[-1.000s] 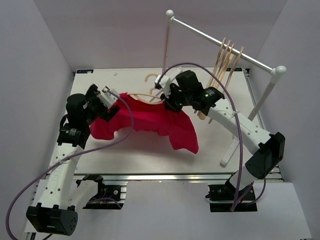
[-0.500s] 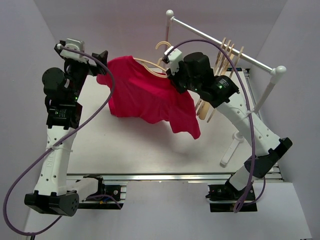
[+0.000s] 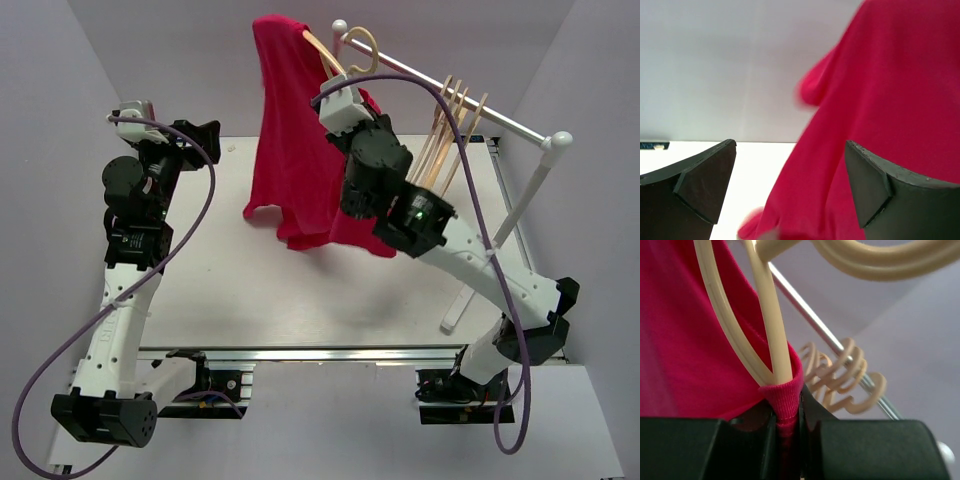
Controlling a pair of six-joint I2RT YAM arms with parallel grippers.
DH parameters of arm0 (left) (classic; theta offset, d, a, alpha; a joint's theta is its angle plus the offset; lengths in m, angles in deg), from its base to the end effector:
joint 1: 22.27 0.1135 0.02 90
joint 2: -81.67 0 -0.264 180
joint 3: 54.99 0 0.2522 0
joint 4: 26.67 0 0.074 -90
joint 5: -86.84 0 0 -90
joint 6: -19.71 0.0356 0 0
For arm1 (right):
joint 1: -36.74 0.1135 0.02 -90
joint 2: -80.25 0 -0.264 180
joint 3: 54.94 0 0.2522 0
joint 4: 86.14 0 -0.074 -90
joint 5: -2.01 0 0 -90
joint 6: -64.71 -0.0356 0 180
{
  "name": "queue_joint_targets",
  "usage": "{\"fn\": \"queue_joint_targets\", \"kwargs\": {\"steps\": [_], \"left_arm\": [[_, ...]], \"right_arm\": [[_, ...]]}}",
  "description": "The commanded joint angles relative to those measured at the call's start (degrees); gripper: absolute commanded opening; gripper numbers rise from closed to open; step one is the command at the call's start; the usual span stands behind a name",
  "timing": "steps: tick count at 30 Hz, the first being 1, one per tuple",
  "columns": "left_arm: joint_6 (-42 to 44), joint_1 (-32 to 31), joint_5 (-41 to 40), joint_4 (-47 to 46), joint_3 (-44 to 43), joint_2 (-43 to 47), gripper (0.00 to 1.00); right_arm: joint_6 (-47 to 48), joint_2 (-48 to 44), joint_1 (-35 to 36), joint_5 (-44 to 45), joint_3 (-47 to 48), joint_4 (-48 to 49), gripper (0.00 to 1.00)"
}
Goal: Place the t-shirt on the hanger
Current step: Place the hanger at the clothesline.
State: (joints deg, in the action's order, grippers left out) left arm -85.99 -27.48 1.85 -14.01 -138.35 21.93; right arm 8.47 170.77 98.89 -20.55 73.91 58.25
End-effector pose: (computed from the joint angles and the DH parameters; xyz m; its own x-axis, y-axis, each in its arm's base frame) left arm 0.2243 -0.0236 0.4634 0.1347 -0.2830 -0.9496 0.2205 0.9429 -0.2497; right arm 0.1729 0.2568 0.5381 -0.0325 -0.5180 -0.8548 0.0886 0.8504 -0.5187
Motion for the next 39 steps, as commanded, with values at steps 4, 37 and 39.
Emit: {"fn": "queue_joint_targets", "kwargs": {"steps": [4,37,39], "left_arm": [[-6.44,0.20,-2.73,2.25,3.76,4.28,0.98],[-8.11,0.20,-14.07,13.94,9.66,21.25,0.98],[-8.29,0.12,-13.89,14.55,9.31,20.46,0.98]], "right_arm": [[42.97,0.26,4.29,20.80,-11.52,58.32,0.00],[-28.75,4.59,-11.26,-59.55,1.81,-20.51,0.00],[-30.75,2.74,-11.35,-52.10,1.72,-21.04,0.00]]}}
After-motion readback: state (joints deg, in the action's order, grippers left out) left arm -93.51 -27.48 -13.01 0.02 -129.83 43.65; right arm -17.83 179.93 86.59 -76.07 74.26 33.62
